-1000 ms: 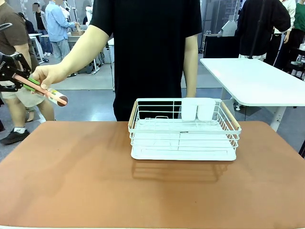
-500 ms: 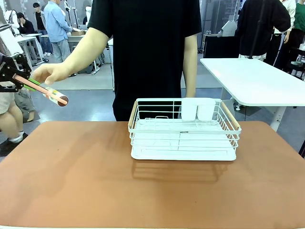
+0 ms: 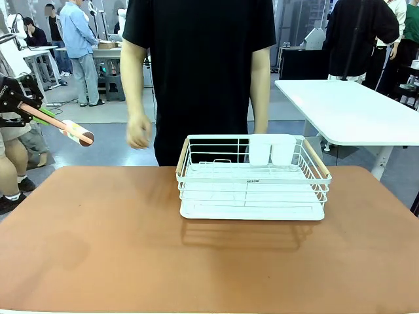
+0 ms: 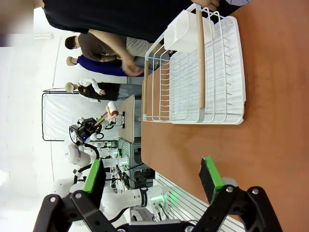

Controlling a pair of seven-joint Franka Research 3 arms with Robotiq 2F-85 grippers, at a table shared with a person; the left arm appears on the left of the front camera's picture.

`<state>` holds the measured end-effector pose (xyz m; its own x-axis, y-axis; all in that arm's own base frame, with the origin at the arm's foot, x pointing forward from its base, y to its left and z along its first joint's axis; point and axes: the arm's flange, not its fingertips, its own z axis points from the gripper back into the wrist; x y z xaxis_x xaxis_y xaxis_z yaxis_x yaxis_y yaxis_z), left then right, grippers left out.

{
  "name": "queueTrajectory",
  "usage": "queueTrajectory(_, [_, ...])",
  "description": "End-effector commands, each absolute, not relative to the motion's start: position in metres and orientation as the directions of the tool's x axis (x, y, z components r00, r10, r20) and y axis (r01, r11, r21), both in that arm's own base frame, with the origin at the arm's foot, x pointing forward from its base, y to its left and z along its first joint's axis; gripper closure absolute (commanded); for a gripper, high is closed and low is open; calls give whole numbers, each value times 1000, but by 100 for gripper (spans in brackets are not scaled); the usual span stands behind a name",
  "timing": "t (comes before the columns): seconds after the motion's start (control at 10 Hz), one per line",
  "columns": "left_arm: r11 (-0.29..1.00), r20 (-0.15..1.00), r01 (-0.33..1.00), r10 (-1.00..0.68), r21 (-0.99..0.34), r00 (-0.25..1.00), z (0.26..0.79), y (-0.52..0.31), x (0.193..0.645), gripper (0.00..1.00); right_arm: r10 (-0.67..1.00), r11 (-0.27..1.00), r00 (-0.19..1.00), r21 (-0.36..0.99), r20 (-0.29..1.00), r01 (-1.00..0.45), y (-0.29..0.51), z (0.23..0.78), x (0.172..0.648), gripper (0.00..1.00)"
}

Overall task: Clean the table.
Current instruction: Pick up the Lint Roller when the human hands it over, then clean the table with the Lint Roller when the human lifts the Dish drying rack.

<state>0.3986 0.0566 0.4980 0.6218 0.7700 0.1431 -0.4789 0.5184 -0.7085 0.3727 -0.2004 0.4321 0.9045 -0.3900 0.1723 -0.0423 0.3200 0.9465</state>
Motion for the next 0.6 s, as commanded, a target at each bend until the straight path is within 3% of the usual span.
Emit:
queueTrajectory(0.0, [513,140,-485,776,-708,615,499,56,398,95,-390,313,904,948,175,-49,-200,435,373,0])
queueTrajectory(0.5, [513,140,-485,776,-708,615,499,56,398,95,-390,313,904,948,175,-49,-200,435,373,0])
